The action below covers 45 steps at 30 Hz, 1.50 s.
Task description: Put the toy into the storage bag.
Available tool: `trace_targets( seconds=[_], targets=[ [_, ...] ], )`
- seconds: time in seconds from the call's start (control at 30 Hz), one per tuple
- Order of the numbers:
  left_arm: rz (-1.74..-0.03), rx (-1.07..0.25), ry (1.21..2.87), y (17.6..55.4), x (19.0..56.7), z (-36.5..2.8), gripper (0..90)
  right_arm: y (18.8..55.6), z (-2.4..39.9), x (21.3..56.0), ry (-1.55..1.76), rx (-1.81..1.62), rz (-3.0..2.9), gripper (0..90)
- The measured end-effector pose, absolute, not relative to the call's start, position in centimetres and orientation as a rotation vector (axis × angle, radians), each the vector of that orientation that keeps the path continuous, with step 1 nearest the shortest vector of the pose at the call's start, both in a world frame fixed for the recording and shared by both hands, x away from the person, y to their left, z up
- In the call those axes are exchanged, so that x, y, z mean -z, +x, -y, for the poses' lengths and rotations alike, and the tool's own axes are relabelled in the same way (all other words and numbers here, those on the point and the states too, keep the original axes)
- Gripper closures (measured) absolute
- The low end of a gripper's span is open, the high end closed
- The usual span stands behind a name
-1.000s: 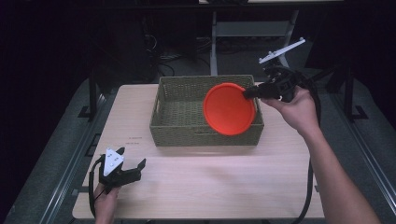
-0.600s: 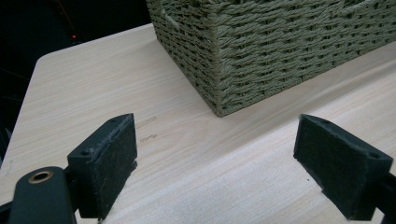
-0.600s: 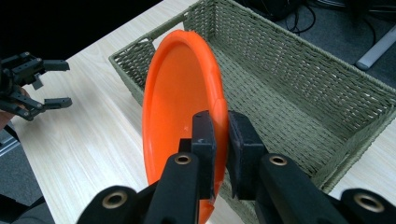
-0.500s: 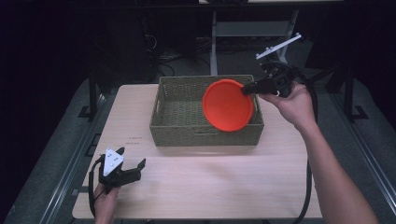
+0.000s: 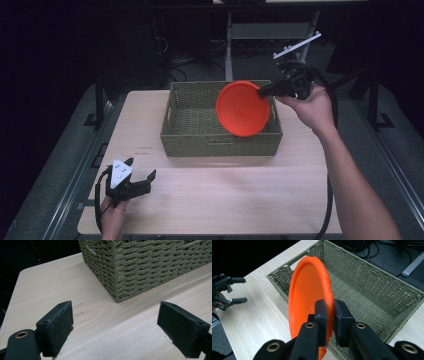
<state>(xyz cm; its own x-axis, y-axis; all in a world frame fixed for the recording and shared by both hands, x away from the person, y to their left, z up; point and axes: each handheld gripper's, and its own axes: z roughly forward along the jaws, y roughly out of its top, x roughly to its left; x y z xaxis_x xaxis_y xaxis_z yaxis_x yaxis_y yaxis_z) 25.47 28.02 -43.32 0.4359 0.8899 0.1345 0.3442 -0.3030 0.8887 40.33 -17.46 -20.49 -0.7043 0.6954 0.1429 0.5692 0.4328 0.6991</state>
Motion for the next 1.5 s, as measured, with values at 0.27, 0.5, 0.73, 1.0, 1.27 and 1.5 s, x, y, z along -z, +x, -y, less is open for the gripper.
trace_targets(
  seconds=[0.27,0.5,0.73,1.0,1.27,1.5],
  targets=[
    [-1.048,-0.827,1.857,25.5,43.3,-28.1,12.8,41.3,17.2,20.9,1.151,-1.103,-2.511,81.7],
    [-1.051,-0.822,1.850,25.5,43.3,-28.0,12.8,41.8,17.0,21.2,1.167,-1.088,-2.508,81.8],
    [-1.053,-0.821,1.847,25.5,43.3,-28.0,12.8,42.3,17.2,21.3,1.176,-1.083,-2.498,81.7],
    [-1.052,-0.821,1.847,25.5,43.3,-28.0,12.8,42.8,17.2,21.3,1.202,-1.081,-2.483,81.8],
    [-1.042,-0.822,1.855,25.4,43.3,-27.9,12.8,43.7,17.2,21.7,1.238,-1.077,-2.472,81.7],
    [-1.045,-0.824,1.849,25.4,43.2,-27.9,12.8,44.6,16.7,22.1,1.258,-1.058,-2.464,81.8]
  ],
)
